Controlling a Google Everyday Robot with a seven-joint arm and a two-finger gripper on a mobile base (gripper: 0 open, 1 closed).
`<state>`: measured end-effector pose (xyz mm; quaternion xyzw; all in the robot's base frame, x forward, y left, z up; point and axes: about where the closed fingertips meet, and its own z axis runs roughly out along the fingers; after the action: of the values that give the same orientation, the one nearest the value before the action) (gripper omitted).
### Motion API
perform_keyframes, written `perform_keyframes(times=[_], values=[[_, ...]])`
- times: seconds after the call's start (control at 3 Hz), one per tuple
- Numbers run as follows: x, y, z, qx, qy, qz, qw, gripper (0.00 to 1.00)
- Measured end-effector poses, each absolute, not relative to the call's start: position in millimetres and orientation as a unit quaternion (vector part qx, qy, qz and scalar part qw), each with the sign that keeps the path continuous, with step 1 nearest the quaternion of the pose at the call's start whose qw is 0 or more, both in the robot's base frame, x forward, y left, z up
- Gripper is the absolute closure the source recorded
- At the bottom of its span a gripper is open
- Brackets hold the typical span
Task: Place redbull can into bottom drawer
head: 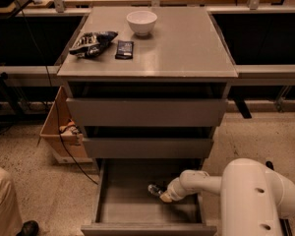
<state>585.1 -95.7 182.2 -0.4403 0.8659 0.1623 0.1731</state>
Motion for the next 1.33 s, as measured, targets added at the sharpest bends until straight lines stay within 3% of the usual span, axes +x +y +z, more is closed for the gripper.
perform_keyframes(times=[0.33,0.67,1.33], values=[[600,-84,156,-0.443,0.864,0.168,0.17,0.82],[603,-81,132,-0.446,0.865,0.169,0.155,0.51],[593,-83,129,-0.431,0.866,0.204,0.151,0.04]])
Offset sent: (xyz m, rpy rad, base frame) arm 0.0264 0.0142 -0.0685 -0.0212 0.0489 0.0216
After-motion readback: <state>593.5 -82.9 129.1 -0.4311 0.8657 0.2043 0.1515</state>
